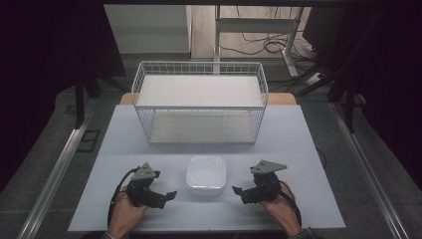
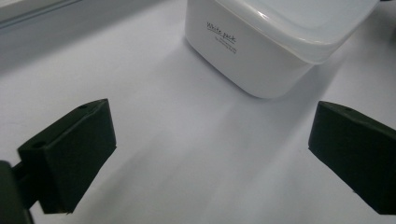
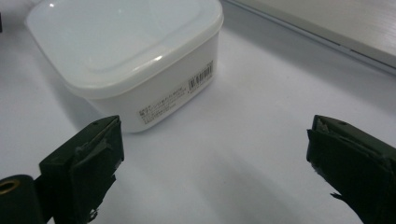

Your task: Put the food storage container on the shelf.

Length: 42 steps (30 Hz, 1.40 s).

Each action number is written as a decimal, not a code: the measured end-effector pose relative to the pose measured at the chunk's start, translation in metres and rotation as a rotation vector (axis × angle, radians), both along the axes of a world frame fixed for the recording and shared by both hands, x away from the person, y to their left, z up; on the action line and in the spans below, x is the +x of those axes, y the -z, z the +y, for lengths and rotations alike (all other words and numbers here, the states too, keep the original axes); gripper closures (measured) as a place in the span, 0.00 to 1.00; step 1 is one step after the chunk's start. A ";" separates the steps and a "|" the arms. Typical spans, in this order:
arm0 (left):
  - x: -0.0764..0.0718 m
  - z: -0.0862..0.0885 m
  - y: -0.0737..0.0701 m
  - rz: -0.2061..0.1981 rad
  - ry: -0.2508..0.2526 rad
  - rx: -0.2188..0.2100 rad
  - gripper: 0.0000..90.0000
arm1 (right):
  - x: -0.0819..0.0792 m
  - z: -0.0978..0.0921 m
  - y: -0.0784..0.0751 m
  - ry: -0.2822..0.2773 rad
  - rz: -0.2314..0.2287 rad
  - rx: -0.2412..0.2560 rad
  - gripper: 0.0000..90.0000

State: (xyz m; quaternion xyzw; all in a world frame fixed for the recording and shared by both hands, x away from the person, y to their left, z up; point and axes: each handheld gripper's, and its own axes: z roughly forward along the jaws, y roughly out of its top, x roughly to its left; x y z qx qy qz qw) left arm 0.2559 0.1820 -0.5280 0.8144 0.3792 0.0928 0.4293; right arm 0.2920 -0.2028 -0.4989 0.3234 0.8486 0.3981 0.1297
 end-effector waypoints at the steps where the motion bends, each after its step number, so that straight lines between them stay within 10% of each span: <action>1: 0.000 0.000 0.000 0.000 0.000 0.000 0.00 | 0.000 0.000 -0.001 0.002 0.001 0.003 0.04; 11: 0.006 0.003 -0.010 0.017 -0.012 -0.080 0.00 | 0.002 0.007 -0.004 -0.031 0.031 -0.006 0.01; 29: 0.033 -0.031 -0.034 0.028 0.037 -0.073 0.03 | 0.016 0.034 -0.027 -0.019 0.041 0.019 0.00; 38: 0.057 -0.050 -0.022 0.077 0.065 -0.045 0.07 | 0.036 0.061 -0.019 -0.008 0.133 0.023 0.06; 42: 0.057 -0.047 -0.013 0.148 0.087 -0.148 0.09 | 0.038 0.061 -0.009 -0.020 0.212 0.065 0.09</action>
